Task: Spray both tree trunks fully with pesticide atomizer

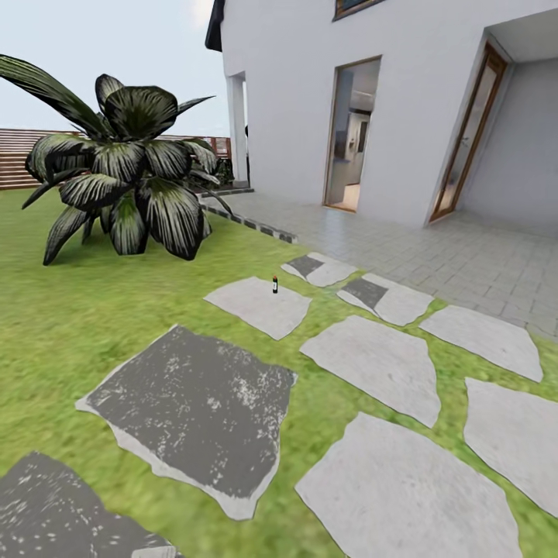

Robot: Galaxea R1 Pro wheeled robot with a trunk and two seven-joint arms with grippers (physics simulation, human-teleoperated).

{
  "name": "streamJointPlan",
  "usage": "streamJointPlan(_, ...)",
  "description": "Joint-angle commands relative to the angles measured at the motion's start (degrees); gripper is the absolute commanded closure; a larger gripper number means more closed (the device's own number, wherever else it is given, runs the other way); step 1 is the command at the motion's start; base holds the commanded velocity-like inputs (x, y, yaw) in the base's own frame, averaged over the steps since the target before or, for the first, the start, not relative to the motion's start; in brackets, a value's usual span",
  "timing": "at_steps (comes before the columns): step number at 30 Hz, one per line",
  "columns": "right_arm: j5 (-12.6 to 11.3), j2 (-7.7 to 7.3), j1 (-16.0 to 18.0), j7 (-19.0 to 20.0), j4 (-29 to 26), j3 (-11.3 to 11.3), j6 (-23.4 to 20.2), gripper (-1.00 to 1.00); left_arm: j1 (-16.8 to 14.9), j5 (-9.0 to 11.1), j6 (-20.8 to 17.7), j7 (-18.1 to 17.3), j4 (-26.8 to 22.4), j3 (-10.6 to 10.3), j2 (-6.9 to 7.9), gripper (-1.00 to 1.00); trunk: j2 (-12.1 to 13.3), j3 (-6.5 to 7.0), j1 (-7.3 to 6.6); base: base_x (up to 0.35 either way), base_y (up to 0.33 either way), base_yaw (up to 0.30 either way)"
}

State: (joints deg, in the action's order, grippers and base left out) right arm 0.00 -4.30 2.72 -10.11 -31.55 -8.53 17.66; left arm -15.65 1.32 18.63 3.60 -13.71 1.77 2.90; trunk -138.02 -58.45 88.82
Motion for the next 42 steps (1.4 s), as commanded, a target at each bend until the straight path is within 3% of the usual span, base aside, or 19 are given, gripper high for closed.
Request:
streamJointPlan(1,0.00,0.00,0.00,0.00,0.00,0.00,0.00,-1.00,0.00,0.00,0.00,0.00,0.00,-0.01,0.00,-1.00,0.00,0.00,0.00,0.340,0.000,0.000)
streamJointPlan(42,0.08,0.00,0.00,0.00,0.00,0.00,0.00,-1.00,0.00,0.00,0.00,0.00,0.00,-0.01,0.00,-1.00,0.00,0.00,0.00,0.340,0.000,0.000)
